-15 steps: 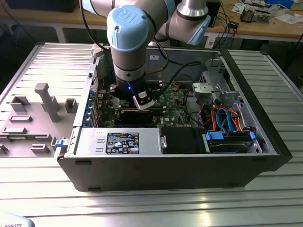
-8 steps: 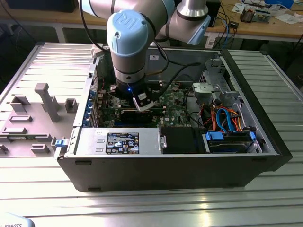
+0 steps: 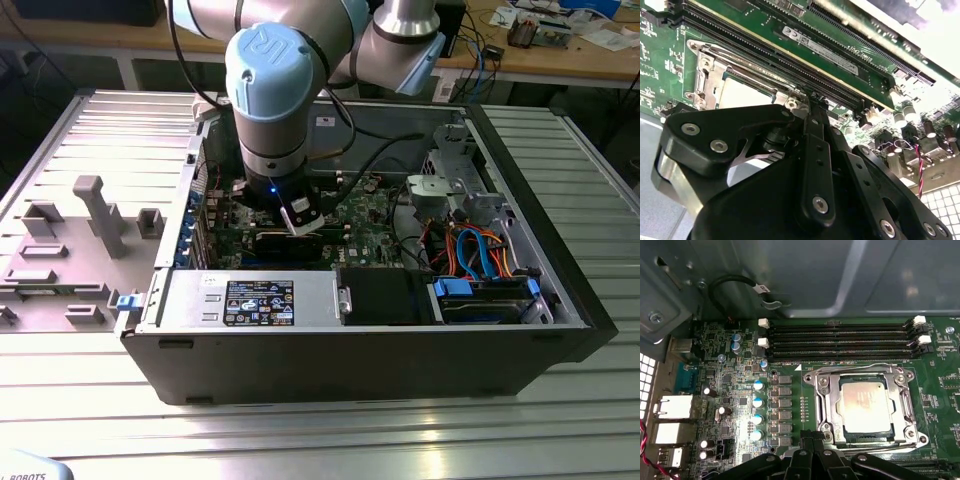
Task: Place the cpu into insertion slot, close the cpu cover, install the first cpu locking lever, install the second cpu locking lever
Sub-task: 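Install the second cpu locking lever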
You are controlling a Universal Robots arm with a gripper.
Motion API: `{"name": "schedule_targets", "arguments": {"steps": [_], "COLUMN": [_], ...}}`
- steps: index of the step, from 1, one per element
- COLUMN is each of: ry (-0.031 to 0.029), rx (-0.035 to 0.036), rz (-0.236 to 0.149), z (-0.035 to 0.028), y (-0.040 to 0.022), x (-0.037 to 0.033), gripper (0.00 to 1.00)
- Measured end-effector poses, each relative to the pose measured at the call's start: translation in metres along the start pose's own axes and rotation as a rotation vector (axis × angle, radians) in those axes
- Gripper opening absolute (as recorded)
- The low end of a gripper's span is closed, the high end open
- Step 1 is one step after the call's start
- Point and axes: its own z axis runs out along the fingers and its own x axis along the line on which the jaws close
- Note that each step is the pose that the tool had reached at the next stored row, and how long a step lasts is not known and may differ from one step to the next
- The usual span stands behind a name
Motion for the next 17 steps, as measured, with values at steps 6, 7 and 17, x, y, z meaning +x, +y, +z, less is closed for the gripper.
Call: {"name": "schedule_targets", "arguments": {"steps": [6,7,17], "ry": [-0.0003,-0.0004,-0.0004], "rx": [-0.0005,-0.0004,-0.0005], "rz": [0.0,0.0,0.0], "z": [-0.0132,-0.0187,-0.0314], "y": [0.0045,0.0064,0.0107], "x": [-0.0001,-0.0001,-0.0001], "gripper": [0.11,0.11,0.11]}}
